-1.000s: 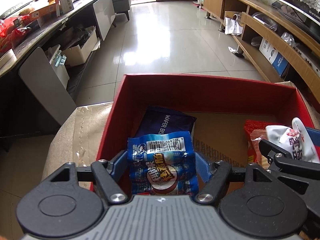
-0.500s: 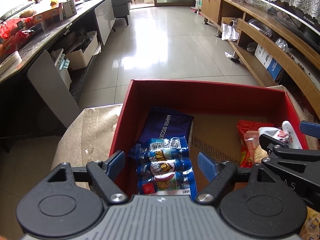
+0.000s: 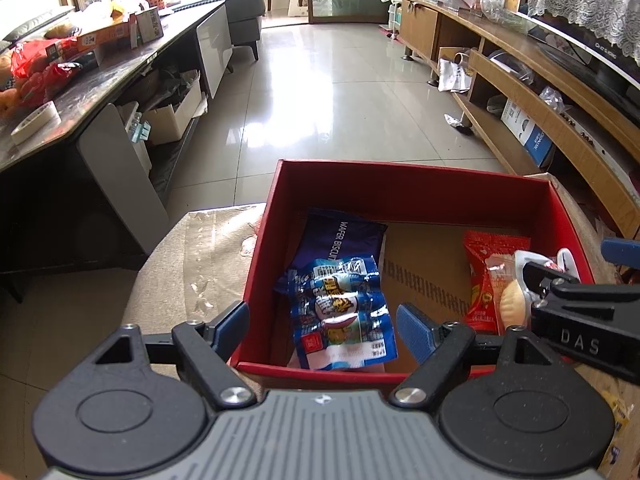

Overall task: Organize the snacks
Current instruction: 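Lower packets into red box and open both tools to release them, then move left tool to Kaprons packet while right tool moves to yellow waffle bag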

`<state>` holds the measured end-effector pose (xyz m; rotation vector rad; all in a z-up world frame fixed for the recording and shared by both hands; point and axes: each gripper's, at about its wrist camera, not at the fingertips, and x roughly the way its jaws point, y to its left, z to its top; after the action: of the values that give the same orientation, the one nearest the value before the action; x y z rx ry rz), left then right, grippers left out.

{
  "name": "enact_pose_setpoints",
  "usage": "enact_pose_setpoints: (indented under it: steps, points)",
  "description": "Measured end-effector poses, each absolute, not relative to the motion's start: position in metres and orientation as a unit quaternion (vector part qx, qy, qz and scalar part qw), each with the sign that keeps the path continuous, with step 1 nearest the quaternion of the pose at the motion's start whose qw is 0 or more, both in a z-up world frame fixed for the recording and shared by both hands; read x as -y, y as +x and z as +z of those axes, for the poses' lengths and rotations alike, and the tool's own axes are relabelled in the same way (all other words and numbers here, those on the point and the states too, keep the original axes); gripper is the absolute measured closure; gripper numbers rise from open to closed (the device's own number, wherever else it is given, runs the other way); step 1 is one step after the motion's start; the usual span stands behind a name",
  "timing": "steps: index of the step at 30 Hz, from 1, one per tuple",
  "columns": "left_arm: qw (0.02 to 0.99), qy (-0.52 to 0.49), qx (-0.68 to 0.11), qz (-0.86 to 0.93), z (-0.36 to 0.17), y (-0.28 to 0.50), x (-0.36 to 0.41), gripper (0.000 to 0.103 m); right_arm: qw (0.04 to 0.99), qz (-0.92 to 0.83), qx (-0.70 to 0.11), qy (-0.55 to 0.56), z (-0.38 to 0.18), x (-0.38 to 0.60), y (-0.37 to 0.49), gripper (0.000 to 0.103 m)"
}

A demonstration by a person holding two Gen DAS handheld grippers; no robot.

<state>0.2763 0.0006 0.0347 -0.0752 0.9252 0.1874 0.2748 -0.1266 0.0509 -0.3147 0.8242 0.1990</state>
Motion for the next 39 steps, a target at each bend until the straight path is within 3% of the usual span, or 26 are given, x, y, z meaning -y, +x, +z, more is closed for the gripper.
enact_pose_setpoints:
  steps: [9,39]
  points:
    - [0.888,-0.035,-0.453,0.067,0.037,0.245,0.008,0.025,0.902,0.088,-0.395,-0.152,0.062,0.137,0.245,0.019]
    - [0.854,0.029,-0.519,-0.017,-0.004,0.148,0.072,0.024,0.866,0.062,-0.461,-0.184,0.025,0.191,0.132,0.017]
